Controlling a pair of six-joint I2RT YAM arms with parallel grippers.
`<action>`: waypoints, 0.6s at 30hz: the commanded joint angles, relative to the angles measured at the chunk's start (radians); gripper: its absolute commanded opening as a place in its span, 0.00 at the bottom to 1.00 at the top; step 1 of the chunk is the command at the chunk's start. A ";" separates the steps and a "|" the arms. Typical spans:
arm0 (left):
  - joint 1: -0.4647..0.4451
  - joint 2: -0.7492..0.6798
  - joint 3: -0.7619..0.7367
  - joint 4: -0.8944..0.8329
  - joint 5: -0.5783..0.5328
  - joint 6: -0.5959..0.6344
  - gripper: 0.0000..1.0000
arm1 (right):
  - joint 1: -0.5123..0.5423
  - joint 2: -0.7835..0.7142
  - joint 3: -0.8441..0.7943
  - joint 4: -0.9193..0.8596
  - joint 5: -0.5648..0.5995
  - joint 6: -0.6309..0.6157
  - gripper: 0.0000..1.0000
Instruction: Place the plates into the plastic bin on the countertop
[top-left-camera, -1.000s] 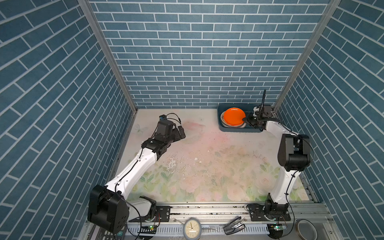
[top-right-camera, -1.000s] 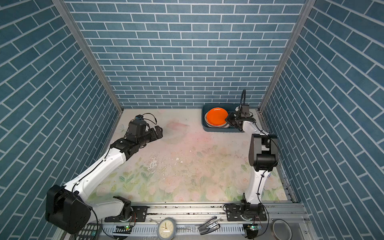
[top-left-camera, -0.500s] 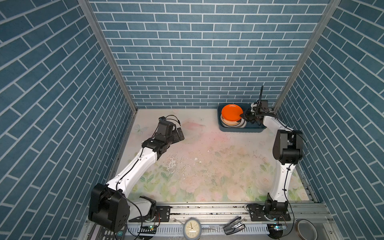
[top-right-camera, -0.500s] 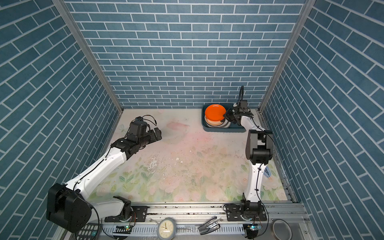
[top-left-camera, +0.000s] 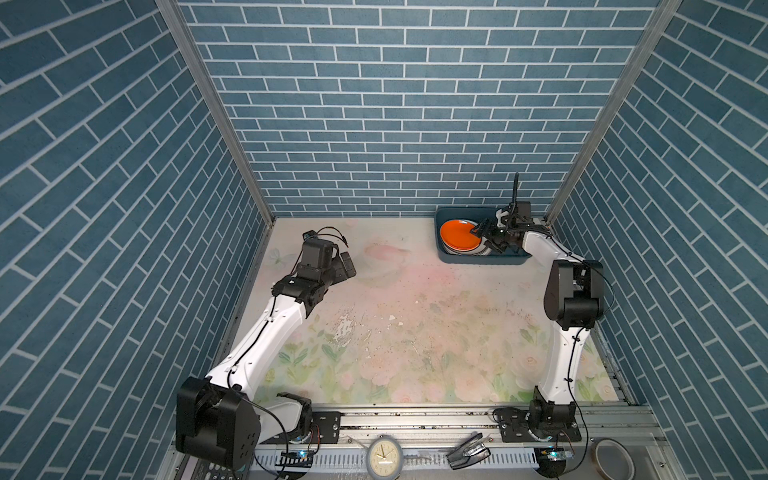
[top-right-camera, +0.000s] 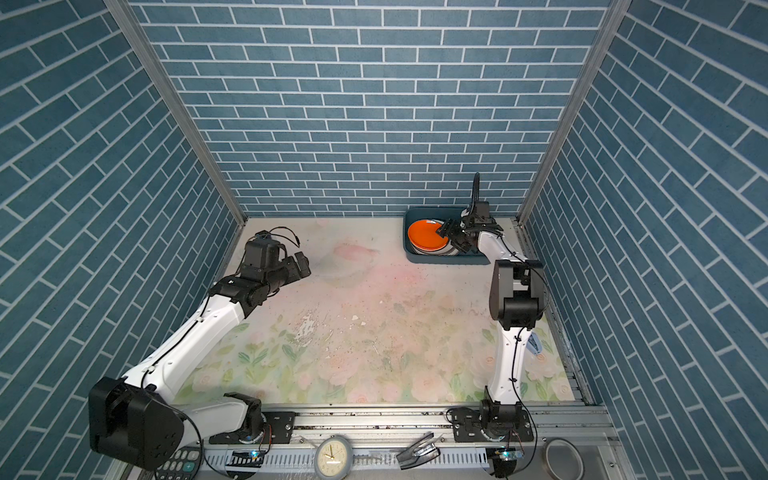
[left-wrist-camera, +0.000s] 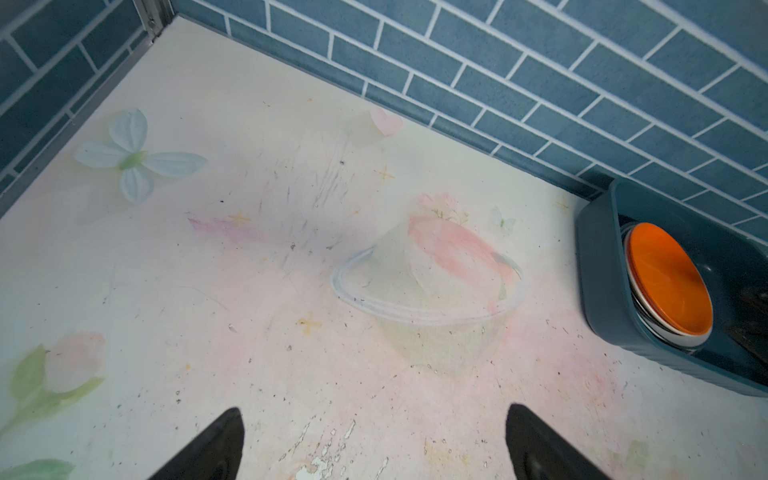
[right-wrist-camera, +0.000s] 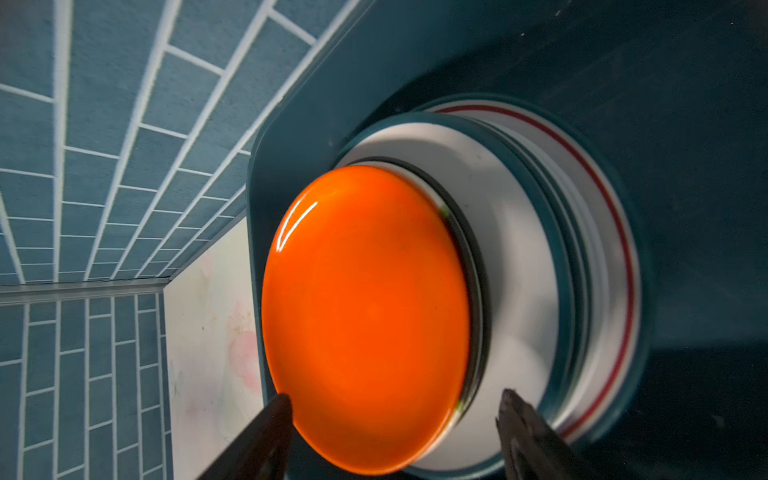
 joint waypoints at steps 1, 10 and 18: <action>0.031 -0.029 -0.025 -0.002 -0.022 0.019 0.99 | 0.003 -0.164 -0.058 -0.012 0.080 -0.060 0.80; 0.167 -0.167 -0.229 0.246 -0.168 0.164 1.00 | -0.003 -0.554 -0.499 0.218 0.384 -0.150 0.85; 0.210 -0.231 -0.436 0.476 -0.292 0.291 1.00 | -0.006 -0.811 -0.944 0.547 0.682 -0.217 0.98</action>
